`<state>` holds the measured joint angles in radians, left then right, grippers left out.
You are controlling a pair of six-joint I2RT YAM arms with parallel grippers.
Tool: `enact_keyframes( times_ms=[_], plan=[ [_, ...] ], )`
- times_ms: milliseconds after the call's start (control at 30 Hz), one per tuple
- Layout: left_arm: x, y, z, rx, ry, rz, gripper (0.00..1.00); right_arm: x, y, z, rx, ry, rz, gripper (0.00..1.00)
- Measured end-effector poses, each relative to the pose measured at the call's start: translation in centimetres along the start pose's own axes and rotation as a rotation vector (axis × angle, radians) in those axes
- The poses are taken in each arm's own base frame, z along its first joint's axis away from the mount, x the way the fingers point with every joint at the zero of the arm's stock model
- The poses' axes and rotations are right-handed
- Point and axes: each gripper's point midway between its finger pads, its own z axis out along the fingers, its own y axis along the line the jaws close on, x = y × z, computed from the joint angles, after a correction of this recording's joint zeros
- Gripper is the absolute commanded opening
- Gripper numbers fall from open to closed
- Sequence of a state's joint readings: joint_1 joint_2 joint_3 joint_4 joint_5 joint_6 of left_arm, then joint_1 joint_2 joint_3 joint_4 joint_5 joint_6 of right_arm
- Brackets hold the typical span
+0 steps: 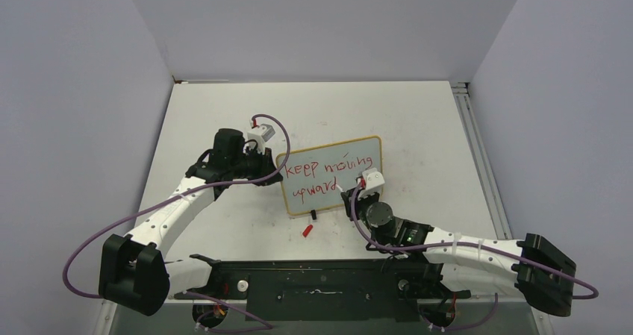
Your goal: Write a sentence on the whiteboard
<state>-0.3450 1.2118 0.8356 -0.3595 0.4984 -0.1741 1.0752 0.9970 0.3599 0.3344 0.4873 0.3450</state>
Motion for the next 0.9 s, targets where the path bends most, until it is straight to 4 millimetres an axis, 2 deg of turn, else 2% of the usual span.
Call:
enact_keyframes(
  times_ms=[433, 700, 900],
  plan=[
    [0.0, -0.1, 0.0, 0.003, 0.000, 0.000, 0.00, 2.3, -0.3, -0.7, 0.020, 0.049, 0.014, 0.05],
    [0.0, -0.1, 0.0, 0.003, 0.000, 0.000, 0.00, 2.2, -0.8, -1.1, 0.041, 0.049, 0.010, 0.05],
    [0.0, -0.1, 0.0, 0.003, 0.000, 0.000, 0.00, 1.2, 0.0, -2.1, 0.013, 0.016, 0.013, 0.05]
  ],
)
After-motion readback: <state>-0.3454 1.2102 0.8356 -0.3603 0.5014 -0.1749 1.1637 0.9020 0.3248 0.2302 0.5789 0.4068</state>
